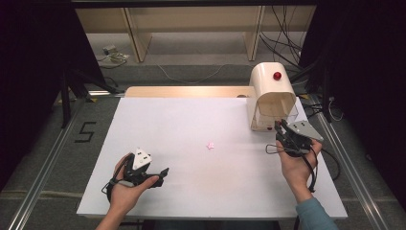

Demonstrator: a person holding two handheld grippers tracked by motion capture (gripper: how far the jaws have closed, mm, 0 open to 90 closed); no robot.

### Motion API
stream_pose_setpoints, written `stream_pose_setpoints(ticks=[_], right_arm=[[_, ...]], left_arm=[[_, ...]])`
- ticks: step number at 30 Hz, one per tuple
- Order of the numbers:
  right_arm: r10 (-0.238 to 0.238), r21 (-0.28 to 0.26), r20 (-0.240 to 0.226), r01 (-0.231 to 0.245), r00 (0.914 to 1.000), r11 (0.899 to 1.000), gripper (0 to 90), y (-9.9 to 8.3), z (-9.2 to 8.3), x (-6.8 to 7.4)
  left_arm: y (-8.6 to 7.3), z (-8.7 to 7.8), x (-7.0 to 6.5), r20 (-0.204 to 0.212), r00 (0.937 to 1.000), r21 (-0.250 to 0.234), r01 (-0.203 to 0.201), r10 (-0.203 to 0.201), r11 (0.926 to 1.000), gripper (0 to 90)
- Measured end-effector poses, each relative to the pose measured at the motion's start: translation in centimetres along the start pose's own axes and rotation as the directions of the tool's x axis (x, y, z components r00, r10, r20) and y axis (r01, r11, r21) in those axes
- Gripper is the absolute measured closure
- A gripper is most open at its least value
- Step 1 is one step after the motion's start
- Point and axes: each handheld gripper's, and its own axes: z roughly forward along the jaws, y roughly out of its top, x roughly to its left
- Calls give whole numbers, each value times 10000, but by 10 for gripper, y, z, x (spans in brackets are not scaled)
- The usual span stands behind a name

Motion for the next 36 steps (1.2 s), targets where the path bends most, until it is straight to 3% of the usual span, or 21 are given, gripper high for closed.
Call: stream_pose_setpoints(ticks=[9,17,23,36], right_arm=[[39,26,25,-39,10000,10000,673,0,-1,-1],[131,184,-12,-131,9999,9997,525,-2,-1,-1],[233,461,-259,-221,9994,9987,416,-4,-2,-1],[411,785,-886,-341,9952,9963,321,-9,-6,4]], left_arm=[[0,0,0,-1,10000,3,-7,7,10000,182],[0,0,0,-7,10000,-5,-11,11,10000,181],[0,0,0,-12,10000,30,-69,69,10000,181],[0,0,-1,-4,10000,55,-76,76,10000,182]])
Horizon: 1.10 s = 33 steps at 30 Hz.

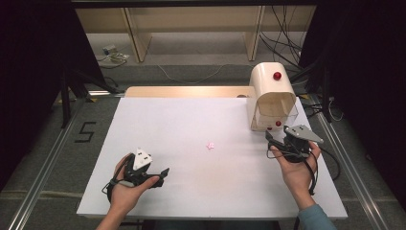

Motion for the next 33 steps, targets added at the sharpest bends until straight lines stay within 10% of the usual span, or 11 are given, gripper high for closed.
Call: stream_pose_setpoints(ticks=[33], right_arm=[[-530,444,-1997,631,9784,9970,196,-10,6,47]], left_arm=[[-2,0,0,120,9999,-78,31,-30,10000,181]])
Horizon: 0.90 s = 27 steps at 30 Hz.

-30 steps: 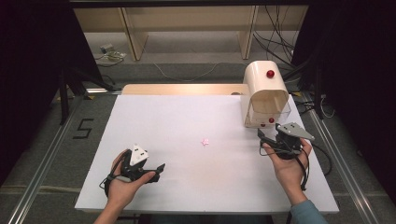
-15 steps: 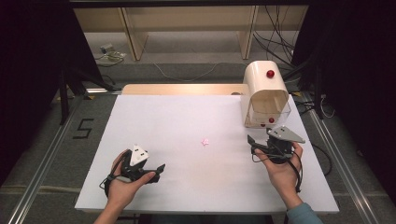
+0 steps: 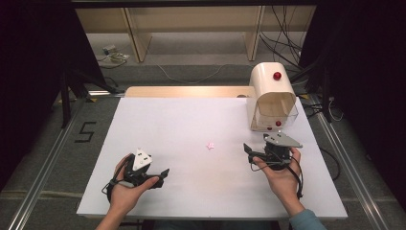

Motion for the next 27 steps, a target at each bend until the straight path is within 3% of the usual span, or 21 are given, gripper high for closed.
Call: stream_pose_setpoints(ticks=[10,27], right_arm=[[30,205,-490,-20,9988,9998,188,-1,4,6],[-223,322,-704,247,9973,9992,182,-2,6,12]], left_arm=[[0,1,0,-20,10000,39,-32,32,10000,181],[2,3,-2,-22,9999,54,-109,110,9999,181]])
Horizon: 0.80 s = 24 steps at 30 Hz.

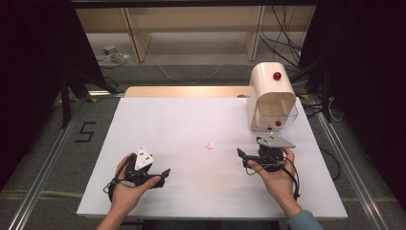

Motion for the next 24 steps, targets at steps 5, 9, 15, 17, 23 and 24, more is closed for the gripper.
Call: stream_pose_setpoints(ticks=[5,9,15,17,23,24], right_arm=[[30,-99,51,-29,10000,9999,183,0,-1,0],[26,-19,-30,-26,10000,10000,183,0,0,2],[-110,21,-236,110,9997,9999,182,0,4,4],[-178,11,-341,179,9993,9998,182,0,7,6],[-299,158,-521,308,9982,9994,193,0,17,12],[-292,209,-562,304,9980,9993,193,0,18,13]], left_arm=[[0,0,0,10,10000,15,3,-3,10000,181],[0,0,0,-11,10000,-13,19,-19,10000,181],[0,0,-1,74,9999,28,-75,74,10000,181],[-1,0,0,98,9999,42,-59,59,10000,181],[-1,-1,-1,124,9999,0,-66,66,10000,181],[0,-1,-1,115,9999,-21,-37,37,10000,181]])
